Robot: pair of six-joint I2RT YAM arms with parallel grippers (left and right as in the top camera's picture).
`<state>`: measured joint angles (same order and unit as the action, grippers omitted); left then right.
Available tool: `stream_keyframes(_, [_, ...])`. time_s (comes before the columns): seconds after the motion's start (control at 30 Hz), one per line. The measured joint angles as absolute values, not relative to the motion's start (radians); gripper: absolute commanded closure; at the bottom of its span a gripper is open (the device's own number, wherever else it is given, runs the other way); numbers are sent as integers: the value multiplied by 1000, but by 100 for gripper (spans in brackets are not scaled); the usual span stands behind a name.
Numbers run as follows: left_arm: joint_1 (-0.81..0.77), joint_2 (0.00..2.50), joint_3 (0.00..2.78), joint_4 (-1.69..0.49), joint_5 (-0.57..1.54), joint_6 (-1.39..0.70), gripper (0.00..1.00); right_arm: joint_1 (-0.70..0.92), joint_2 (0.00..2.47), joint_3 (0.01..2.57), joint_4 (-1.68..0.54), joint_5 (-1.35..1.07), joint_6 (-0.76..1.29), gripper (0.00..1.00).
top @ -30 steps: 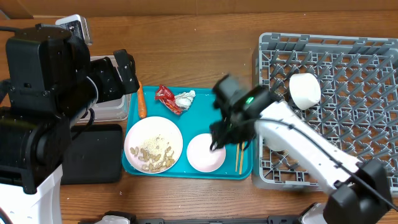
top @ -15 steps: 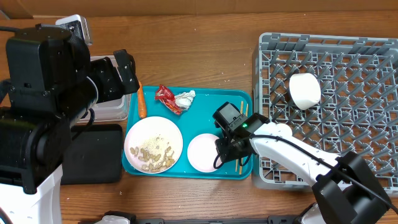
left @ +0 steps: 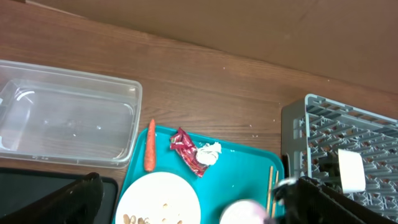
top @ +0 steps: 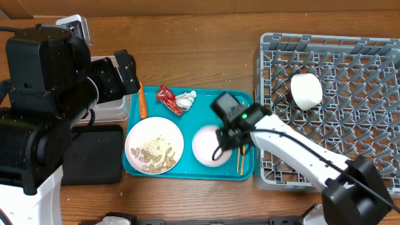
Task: Sort waste into correct bins and load items into the dishwasher
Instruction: 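Grasp the pink-rimmed bowl on the tray with the right gripper, then carry the pink bowl into the rack and release it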
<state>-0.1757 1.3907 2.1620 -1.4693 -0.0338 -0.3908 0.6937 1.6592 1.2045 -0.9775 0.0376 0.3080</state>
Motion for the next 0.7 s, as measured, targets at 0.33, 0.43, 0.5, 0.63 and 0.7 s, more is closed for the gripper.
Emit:
stream_keyframes(0.33, [-176, 1391, 2162, -1470, -34, -391, 0, 634, 1590, 1588, -1176, 846, 506, 96])
stream_keyframes(0.43, [-176, 1391, 2162, -1470, -34, -391, 0, 523, 1595, 1588, -1183, 1085, 518, 96])
stream_keyframes(0.5, [-176, 1391, 2162, -1470, -34, -391, 0, 451, 1599, 1588, -1187, 1165, 513, 96])
stream_keyframes(0.63, [-176, 1391, 2162, -1469, -34, -391, 0, 265, 1635, 1588, -1194, 1277, 505, 96])
stream_keyframes(0.7, [-176, 1391, 2162, -1470, -34, -391, 0, 193, 1662, 1586, -1193, 1297, 503, 96])
